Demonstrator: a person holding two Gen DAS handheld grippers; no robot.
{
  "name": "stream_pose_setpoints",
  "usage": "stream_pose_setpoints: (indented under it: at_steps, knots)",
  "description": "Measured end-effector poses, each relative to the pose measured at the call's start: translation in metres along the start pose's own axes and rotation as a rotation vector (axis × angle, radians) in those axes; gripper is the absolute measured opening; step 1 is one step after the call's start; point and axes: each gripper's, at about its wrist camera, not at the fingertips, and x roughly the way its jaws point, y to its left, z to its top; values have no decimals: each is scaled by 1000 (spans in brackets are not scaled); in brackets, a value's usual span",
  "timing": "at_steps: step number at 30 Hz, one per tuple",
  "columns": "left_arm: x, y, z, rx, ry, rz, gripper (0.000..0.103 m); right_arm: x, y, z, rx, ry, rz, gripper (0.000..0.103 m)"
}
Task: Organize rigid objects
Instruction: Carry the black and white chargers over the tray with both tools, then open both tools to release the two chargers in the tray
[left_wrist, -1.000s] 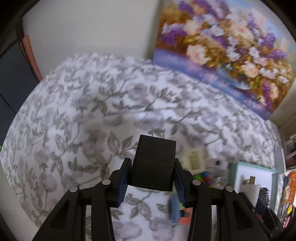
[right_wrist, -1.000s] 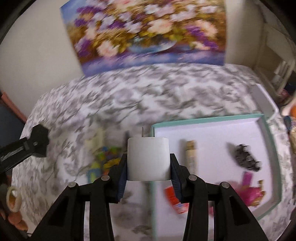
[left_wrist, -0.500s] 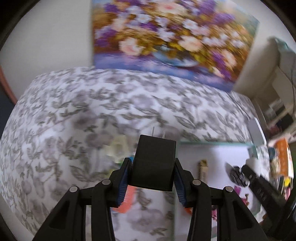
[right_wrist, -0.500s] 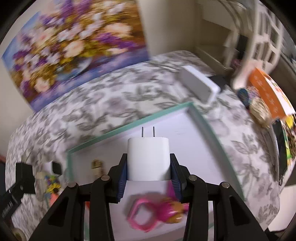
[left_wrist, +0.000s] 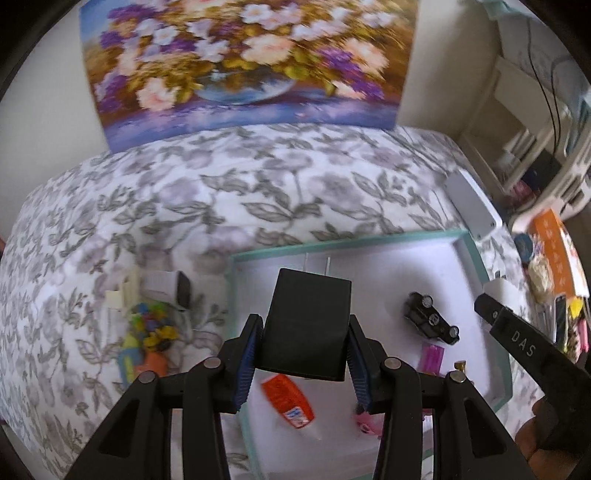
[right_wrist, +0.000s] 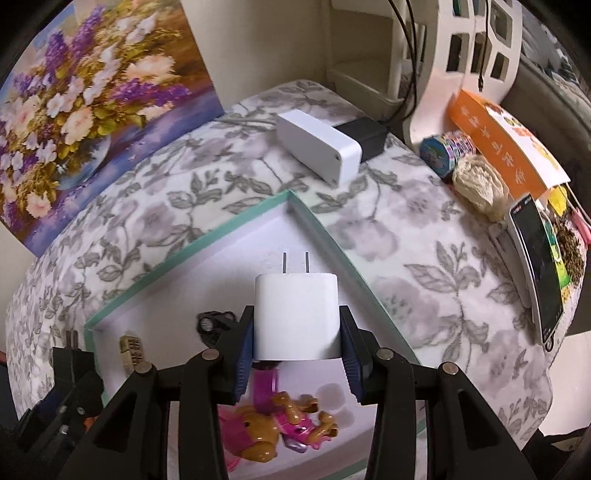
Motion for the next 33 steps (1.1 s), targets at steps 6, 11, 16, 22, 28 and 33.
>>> stream_pose_setpoints:
  at_steps: [6,11,16,22,28,33]
  knots:
    - [20,-21,-10,60,45,19,47,4,-6,-1,4,20,-5,44]
    - [26,-26,-14,76,70,26,49,-1,-3,2,-8,13,1,44]
    - [16,-21,-9,60,46,25,75,-5,2,2,-24,17,4,45]
    - [-1,5,1,-23,14,26,93,-16,13,1,-58,-6,5,56]
    - [-20,57,9,-168,-36,76,103,-23,24,-1,-67,-28,39,76]
    - [-29,105,6,-286,-55,138,103,-24,33,-4,-83,-37,60,84]
